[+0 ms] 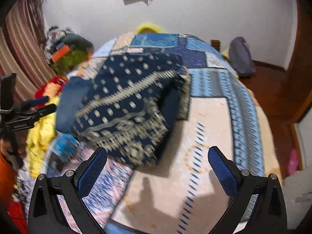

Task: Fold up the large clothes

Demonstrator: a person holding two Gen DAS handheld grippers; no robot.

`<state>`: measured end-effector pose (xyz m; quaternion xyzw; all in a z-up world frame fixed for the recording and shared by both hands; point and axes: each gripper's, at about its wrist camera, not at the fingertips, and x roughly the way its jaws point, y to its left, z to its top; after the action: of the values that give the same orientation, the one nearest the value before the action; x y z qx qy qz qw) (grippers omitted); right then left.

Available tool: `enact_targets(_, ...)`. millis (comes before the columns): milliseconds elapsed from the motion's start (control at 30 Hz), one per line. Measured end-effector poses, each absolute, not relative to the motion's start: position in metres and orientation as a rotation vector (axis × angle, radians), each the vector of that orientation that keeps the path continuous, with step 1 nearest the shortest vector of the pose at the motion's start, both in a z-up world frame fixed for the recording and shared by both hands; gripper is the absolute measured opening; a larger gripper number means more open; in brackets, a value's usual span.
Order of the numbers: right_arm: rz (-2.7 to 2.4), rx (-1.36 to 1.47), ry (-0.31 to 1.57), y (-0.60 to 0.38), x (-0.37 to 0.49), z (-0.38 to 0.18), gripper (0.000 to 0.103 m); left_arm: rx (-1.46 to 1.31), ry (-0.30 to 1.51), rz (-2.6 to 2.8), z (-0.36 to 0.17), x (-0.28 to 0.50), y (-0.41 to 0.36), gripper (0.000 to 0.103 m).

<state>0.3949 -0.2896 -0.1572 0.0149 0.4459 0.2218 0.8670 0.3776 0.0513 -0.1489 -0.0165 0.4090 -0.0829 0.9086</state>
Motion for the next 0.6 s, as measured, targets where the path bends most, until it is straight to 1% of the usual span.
enact_targets(100, 0.481, 0.08, 0.957, -0.28, 0.414, -0.159, 0.103, -0.089, 0.885, -0.232, -0.152, 0.4, 0.046, 0.096)
enact_targets(167, 0.514, 0.117, 1.012, -0.273, 0.436, -0.17, 0.103, -0.106, 0.919, -0.248, -0.162, 0.419, 0.041, 0.096)
enact_targets(300, 0.543, 0.178, 1.133, -0.264, 0.47, -0.2, 0.103, -0.214, 1.034, -0.294, -0.198, 0.461, 0.038, 0.096)
enact_targets(433, 0.556, 0.237, 1.214, -0.261, 0.508, -0.231, 0.103, -0.347, 1.07, -0.361, -0.216, 0.488, 0.04, 0.096)
enact_targets(600, 0.64, 0.373, 1.244, -0.26, 0.544, -0.252, 0.103, -0.372, 1.084, -0.409, -0.232, 0.515, 0.031, 0.096)
